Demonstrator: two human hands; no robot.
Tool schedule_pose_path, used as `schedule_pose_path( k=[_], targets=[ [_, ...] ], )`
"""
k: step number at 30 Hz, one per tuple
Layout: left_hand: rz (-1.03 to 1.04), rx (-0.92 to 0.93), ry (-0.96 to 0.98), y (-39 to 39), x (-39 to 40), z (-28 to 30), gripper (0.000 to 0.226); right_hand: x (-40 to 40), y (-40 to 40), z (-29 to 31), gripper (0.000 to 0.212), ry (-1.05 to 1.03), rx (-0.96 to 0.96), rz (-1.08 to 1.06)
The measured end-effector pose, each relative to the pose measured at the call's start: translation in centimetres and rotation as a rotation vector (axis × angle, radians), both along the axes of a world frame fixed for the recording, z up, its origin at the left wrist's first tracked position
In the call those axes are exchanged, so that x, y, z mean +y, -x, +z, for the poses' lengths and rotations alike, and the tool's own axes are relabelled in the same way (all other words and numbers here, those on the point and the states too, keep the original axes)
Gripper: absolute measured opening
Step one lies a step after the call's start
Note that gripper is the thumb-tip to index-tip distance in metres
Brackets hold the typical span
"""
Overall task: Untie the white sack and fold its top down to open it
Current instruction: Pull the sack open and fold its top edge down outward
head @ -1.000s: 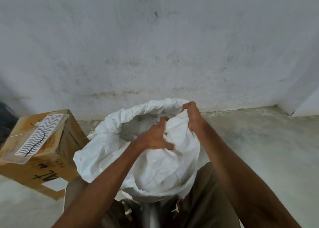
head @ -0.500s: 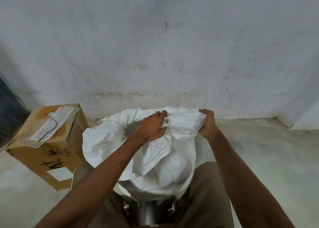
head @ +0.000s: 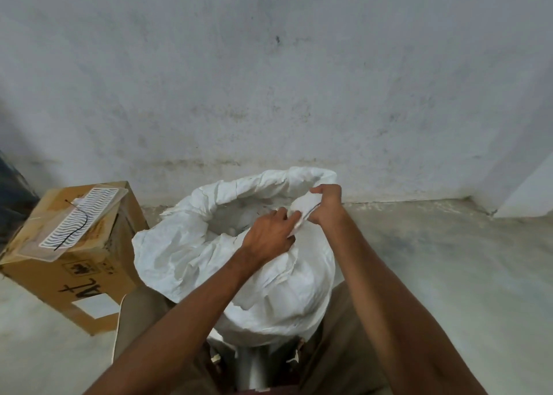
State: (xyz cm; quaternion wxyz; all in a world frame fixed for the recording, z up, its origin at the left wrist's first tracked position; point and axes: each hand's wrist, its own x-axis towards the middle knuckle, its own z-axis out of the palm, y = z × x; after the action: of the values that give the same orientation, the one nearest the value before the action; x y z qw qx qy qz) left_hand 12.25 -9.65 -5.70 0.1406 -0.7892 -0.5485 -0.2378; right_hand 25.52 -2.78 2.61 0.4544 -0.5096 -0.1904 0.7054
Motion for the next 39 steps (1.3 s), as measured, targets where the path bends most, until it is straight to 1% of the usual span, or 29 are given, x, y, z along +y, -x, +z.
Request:
schedule_pose_path(
  k=[1, 3, 5, 7, 9, 11, 12, 13, 14, 15, 16, 17, 18, 19, 20, 21, 23, 24, 25, 26, 28, 29, 30, 31, 33, 35, 37, 38, 39],
  targets=[
    [0.021, -0.122, 0.079, 0.6, 0.1, -0.2, 0.057, 0.2, -0.1, -0.3, 0.032, -0.020, 0.075, -0.038],
    [0.075, -0.330, 0.249, 2.0, 0.2, 0.0, 0.074, -0.1, -0.8, -0.9, 0.037, -0.061, 0.158, -0.092],
    [0.079, -0.456, 0.395, 3.5, 0.4, 0.5, 0.085, 0.1, -1.1, -1.9, 0.043, -0.085, 0.236, -0.076],
    [0.003, -0.468, 0.481, 4.6, 0.6, 0.8, 0.082, 0.2, -1.0, -2.4, 0.040, -0.104, 0.220, -0.055],
    [-0.048, -0.422, 0.488, 5.2, 0.7, 1.0, 0.077, -0.1, -0.5, -2.0, 0.039, -0.125, 0.117, -0.005],
    [-0.052, -0.358, 0.416, 5.7, 1.2, 1.1, 0.064, -0.1, 0.1, -2.5, 0.062, -0.084, -0.151, -0.034],
    [-0.033, -0.312, 0.370, 5.8, 1.4, 1.3, 0.059, -0.3, 0.2, -2.9, 0.077, -0.099, -0.392, -0.134],
    [-0.007, -0.276, 0.321, 5.6, 1.7, 1.4, 0.055, -0.6, 0.2, -3.3, 0.088, -0.245, -0.657, -0.224],
    [0.008, -0.249, 0.264, 5.2, 1.9, 1.6, 0.053, -0.9, 0.1, -3.8, 0.093, -0.510, -0.926, -0.272],
    [0.009, -0.223, 0.213, 4.8, 2.1, 2.0, 0.052, -1.1, -0.3, -4.3, 0.096, -0.822, -1.179, -0.234],
    [0.008, -0.203, 0.174, 4.3, 2.3, 2.3, 0.052, -1.3, -0.6, -4.6, 0.099, -1.087, -1.370, -0.078],
    [0.013, -0.189, 0.144, 3.9, 2.5, 2.5, 0.054, -1.2, -0.9, -4.8, 0.101, -1.264, -1.464, 0.174],
    [0.023, -0.185, 0.117, 3.7, 2.8, 2.7, 0.056, -0.8, -1.0, -4.9, 0.102, -1.328, -1.510, 0.459],
    [0.034, -0.182, 0.087, 3.6, 3.0, 2.7, 0.057, -0.4, -0.9, -4.7, 0.100, -1.324, -1.552, 0.687],
    [0.039, -0.187, 0.063, 3.7, 3.2, 2.7, 0.056, 0.0, -0.8, -4.5, 0.091, -1.299, -1.593, 0.803],
    [0.036, -0.212, 0.053, 3.8, 3.3, 2.7, 0.053, 0.6, -0.6, -4.3, 0.074, -1.289, -1.619, 0.800],
    [-0.015, -0.397, 0.102, 4.3, 2.9, 3.0, 0.046, 1.7, -0.3, -3.6, 0.037, -1.303, -1.600, 0.609],
    [-0.064, -0.541, 0.163, 4.5, 2.5, 3.0, 0.048, 2.1, -0.4, -3.5, 0.028, -1.305, -1.568, 0.529],
    [-0.119, -0.653, 0.227, 5.0, 2.0, 2.9, 0.057, 2.5, -0.5, -3.5, 0.025, -1.311, -1.535, 0.464],
    [-0.167, -0.693, 0.282, 5.6, 1.4, 2.5, 0.073, 2.9, -0.7, -3.7, 0.026, -1.326, -1.505, 0.405],
    [-0.151, -0.567, 0.358, 6.8, 0.1, 1.0, 0.104, 3.1, -1.2, -4.3, 0.028, -1.352, -1.489, 0.301],
    [-0.097, -0.462, 0.390, 7.2, -0.5, 0.4, 0.107, 3.0, -1.4, -4.7, 0.028, -1.360, -1.488, 0.254],
    [-0.032, -0.385, 0.387, 7.6, -1.0, -0.2, 0.101, 2.8, -1.4, -4.8, 0.026, -1.371, -1.490, 0.211],
    [0.038, -0.320, 0.319, 7.7, -1.3, -0.7, 0.090, 2.7, -1.4, -4.8, 0.026, -1.385, -1.501, 0.179],
    [0.122, -0.188, 0.092, 7.5, -1.5, -0.9, 0.071, 2.0, -1.2, -4.3, 0.039, -1.392, -1.569, 0.215],
    [0.072, -0.041, -0.102, 7.2, -1.1, -1.0, 0.055, 1.1, -1.0, -3.2, 0.074, -1.404, -1.706, 0.383],
    [-0.012, 0.099, -0.261, 7.0, -0.3, -1.6, 0.040, -0.1, -0.6, -2.1, 0.106, -1.444, -1.756, 0.609],
    [-0.040, 0.132, -0.308, 6.7, 0.0, -1.7, 0.033, -0.7, -0.1, -1.6, 0.110, -1.468, -1.796, 0.706],
    [-0.059, 0.146, -0.333, 6.4, 0.3, -1.6, 0.028, -1.0, 0.3, -1.5, 0.105, -1.497, -1.851, 0.799]
  ],
)
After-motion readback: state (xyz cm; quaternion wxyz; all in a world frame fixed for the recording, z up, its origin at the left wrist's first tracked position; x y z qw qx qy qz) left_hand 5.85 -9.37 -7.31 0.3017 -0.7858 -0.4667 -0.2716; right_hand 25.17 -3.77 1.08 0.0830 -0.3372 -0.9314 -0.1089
